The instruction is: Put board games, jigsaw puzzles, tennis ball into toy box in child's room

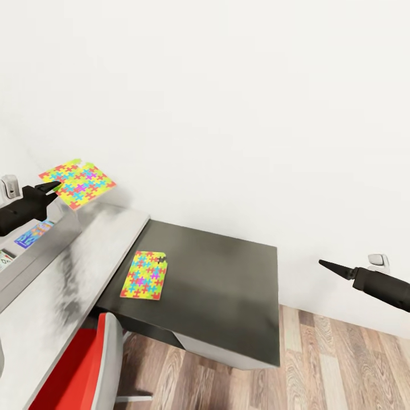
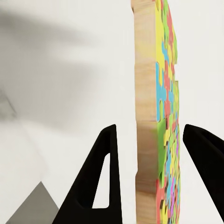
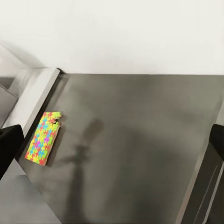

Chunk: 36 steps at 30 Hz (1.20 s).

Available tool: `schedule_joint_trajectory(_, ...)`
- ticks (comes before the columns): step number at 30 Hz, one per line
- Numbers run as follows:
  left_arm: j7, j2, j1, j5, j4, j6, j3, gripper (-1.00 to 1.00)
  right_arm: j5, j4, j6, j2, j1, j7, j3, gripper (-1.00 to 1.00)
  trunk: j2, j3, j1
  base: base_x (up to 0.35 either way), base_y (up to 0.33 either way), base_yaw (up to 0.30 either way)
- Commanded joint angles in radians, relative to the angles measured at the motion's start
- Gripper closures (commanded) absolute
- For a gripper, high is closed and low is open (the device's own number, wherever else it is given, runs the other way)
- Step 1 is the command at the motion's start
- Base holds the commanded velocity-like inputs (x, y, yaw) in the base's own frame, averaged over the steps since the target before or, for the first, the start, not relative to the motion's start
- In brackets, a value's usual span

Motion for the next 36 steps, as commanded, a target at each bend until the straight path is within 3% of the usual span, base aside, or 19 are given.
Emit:
schedule_joint_trajectory(1,0.008,0.000,-0.001,0.010,0.000,0.005,0.001,1.00,0.000,0.000,0.006,0.000,-0.001,0.003,-0.001,-1.00,-0.001,-0.001,0.000,0.099,0.072,0.000)
schedule_joint_trajectory(36,0.005,0.000,-0.001,0.006,-0.003,0.002,0.001,1.00,0.000,0.000,0.007,0.000,-0.001,0.003,-0.003,-1.00,-0.001,-0.001,0.000,0.022,0.046,0.000)
